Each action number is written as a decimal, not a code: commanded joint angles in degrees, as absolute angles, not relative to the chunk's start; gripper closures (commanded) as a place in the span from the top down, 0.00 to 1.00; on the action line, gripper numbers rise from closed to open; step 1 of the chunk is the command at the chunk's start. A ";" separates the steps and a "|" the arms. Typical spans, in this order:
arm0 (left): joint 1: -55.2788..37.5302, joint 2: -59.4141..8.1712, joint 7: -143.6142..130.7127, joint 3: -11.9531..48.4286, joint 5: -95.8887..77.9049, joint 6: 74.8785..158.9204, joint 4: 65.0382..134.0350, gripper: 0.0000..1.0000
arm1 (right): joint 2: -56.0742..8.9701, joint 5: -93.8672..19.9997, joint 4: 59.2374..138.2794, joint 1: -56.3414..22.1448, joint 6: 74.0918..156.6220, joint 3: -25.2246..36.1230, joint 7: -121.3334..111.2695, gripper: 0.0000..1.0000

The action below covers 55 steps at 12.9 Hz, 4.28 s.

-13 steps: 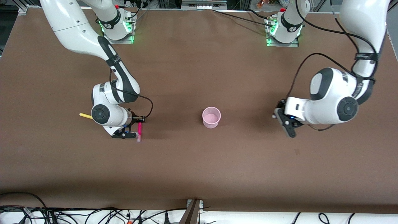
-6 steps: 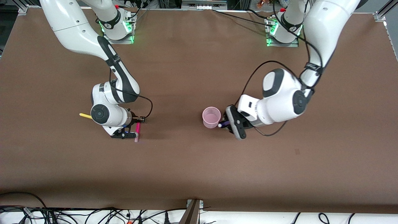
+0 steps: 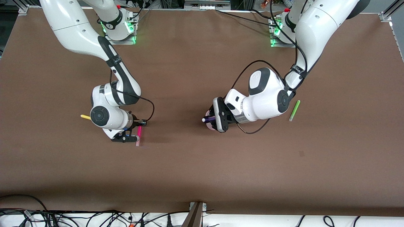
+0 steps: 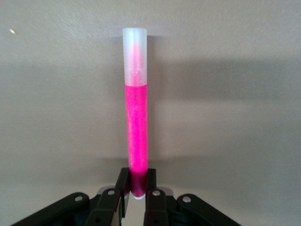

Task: Organize pens into pink holder with both arms
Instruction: 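Carry the blue pen into the pink mesh cup with the left gripper, then open the left gripper and withdraw while the right gripper brings the marker, then insert the pink marker into the pink cup with the right gripper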

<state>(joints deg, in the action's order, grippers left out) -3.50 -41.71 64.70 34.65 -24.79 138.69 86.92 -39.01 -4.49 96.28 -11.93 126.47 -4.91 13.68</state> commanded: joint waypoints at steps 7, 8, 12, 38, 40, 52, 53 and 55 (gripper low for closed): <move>-2.55 -41.05 69.61 36.38 -26.28 139.13 90.00 1.00 | -38.67 -5.54 93.78 -12.04 122.61 -5.10 14.59 0.00; -1.94 -40.61 69.35 37.17 -26.37 138.61 90.09 1.00 | -38.76 -5.54 93.78 -12.04 122.52 -5.10 14.68 0.00; 2.71 -34.56 64.01 36.74 -25.49 122.58 89.83 1.00 | -38.85 -5.54 93.69 -12.04 122.52 -5.10 16.16 0.00; 7.16 -7.06 -11.95 9.55 2.83 90.44 82.24 1.00 | -45.34 -56.87 70.15 -34.54 128.22 -7.21 78.83 0.00; 2.12 -2.31 -11.95 3.71 2.55 90.79 85.93 1.00 | -47.36 -58.78 68.04 -35.24 129.54 -7.29 79.63 0.00; -1.50 3.25 -12.04 -0.09 -0.79 92.11 92.46 1.00 | -52.73 -68.47 67.15 -35.24 133.77 -7.29 72.34 0.00; -1.32 3.25 -12.04 -0.09 -0.79 92.02 92.46 1.00 | -53.08 -68.47 67.06 -35.16 133.77 -7.29 71.64 0.00; -1.41 3.25 -12.04 -0.09 -0.79 92.02 92.37 1.00 | -53.52 -68.55 67.06 -34.72 133.68 -7.29 70.41 0.00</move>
<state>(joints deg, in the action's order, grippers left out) -1.06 3.95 -11.93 0.29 0.04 93.41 94.34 -51.95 -66.98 69.28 -34.67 133.53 -7.50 72.43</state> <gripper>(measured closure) 0.000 0.833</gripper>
